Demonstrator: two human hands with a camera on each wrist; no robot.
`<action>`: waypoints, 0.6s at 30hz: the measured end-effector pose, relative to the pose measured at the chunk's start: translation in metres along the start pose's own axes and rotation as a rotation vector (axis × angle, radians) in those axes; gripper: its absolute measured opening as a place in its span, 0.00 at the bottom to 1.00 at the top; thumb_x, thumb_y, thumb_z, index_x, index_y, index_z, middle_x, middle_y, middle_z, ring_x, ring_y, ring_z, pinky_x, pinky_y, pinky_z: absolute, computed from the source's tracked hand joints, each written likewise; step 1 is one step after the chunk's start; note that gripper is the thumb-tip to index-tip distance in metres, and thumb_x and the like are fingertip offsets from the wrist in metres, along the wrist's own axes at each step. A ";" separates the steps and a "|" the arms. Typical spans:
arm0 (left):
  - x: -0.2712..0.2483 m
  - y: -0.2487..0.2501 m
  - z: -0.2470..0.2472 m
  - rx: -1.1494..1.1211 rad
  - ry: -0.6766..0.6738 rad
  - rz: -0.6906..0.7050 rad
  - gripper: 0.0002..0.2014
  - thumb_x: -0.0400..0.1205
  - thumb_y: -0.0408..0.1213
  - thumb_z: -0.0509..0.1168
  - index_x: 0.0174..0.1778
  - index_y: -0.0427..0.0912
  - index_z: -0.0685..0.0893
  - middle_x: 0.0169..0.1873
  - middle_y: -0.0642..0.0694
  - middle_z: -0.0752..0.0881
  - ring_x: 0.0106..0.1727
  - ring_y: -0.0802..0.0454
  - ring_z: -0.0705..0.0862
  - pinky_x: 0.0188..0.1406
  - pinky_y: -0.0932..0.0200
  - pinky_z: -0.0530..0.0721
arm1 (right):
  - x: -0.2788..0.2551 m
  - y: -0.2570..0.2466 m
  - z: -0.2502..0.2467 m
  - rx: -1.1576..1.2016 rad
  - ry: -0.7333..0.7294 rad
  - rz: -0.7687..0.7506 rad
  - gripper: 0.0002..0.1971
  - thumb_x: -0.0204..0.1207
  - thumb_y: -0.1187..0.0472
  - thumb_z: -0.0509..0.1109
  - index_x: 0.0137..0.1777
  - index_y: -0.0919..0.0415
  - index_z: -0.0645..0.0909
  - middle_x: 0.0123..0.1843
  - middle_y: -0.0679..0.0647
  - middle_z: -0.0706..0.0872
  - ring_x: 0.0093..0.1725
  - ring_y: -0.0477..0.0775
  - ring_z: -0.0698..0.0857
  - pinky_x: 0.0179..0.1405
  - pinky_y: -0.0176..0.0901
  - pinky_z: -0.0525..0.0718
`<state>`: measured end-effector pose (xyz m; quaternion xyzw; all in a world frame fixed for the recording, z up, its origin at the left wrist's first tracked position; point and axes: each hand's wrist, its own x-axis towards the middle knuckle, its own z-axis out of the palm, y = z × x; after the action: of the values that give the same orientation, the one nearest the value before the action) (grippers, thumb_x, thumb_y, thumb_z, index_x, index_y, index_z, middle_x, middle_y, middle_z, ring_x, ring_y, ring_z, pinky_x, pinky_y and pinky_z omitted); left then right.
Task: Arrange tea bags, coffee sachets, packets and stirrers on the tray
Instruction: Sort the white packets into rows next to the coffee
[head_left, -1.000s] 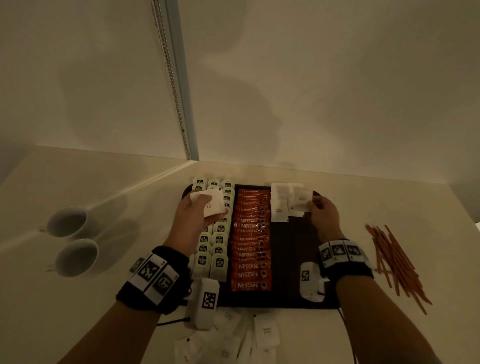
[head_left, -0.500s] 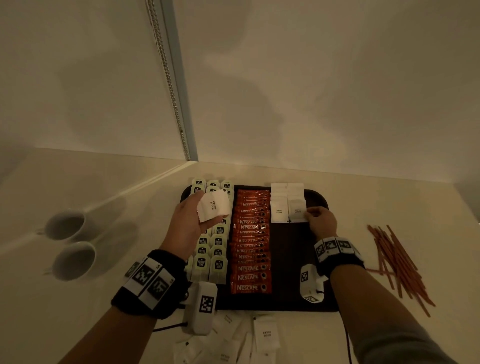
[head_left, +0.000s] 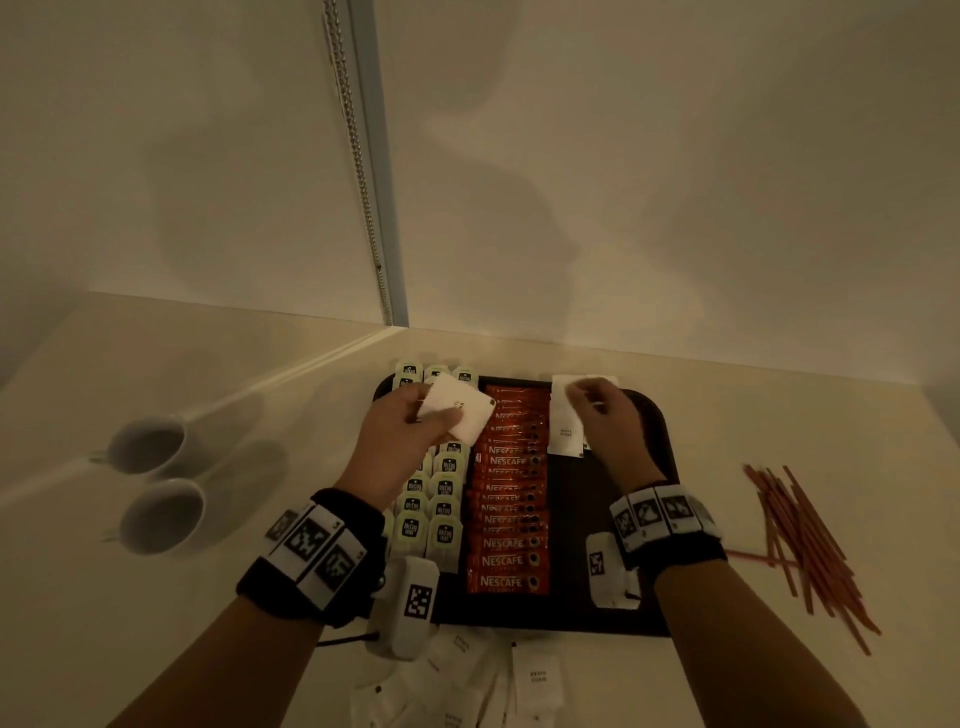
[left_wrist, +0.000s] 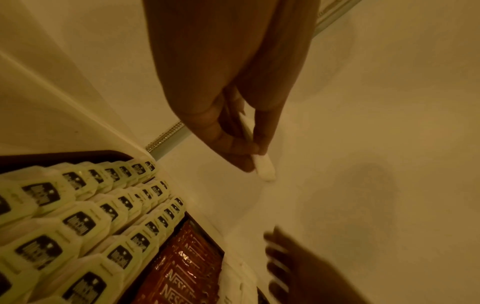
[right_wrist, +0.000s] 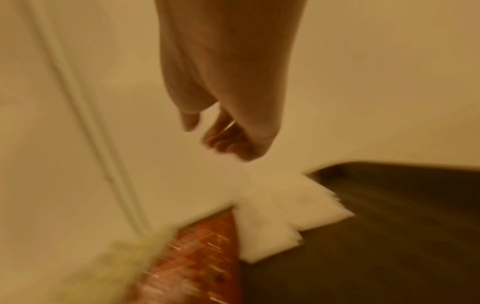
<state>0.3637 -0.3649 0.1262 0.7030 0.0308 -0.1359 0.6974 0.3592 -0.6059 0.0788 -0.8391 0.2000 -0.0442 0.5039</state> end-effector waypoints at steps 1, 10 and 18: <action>0.000 0.001 0.001 0.072 0.009 0.045 0.12 0.78 0.27 0.69 0.58 0.37 0.85 0.47 0.46 0.88 0.46 0.57 0.87 0.39 0.71 0.84 | -0.012 -0.019 0.004 0.093 -0.149 -0.053 0.09 0.79 0.50 0.65 0.53 0.53 0.80 0.48 0.45 0.85 0.50 0.47 0.84 0.42 0.32 0.78; -0.002 0.016 0.009 0.219 0.011 0.245 0.09 0.75 0.31 0.74 0.50 0.43 0.89 0.41 0.54 0.90 0.43 0.61 0.89 0.45 0.69 0.85 | -0.064 -0.052 0.039 0.596 -0.374 -0.012 0.07 0.78 0.66 0.67 0.54 0.65 0.81 0.45 0.54 0.88 0.44 0.52 0.86 0.49 0.48 0.85; -0.016 0.013 0.009 0.304 -0.023 0.217 0.09 0.74 0.37 0.75 0.48 0.53 0.87 0.44 0.60 0.88 0.44 0.64 0.86 0.43 0.72 0.82 | -0.076 -0.033 0.030 0.746 -0.315 0.129 0.03 0.78 0.63 0.67 0.46 0.59 0.83 0.46 0.54 0.88 0.44 0.53 0.87 0.46 0.48 0.86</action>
<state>0.3502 -0.3717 0.1424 0.7979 -0.0743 -0.0708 0.5939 0.3077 -0.5388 0.1020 -0.5810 0.1427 0.0468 0.7999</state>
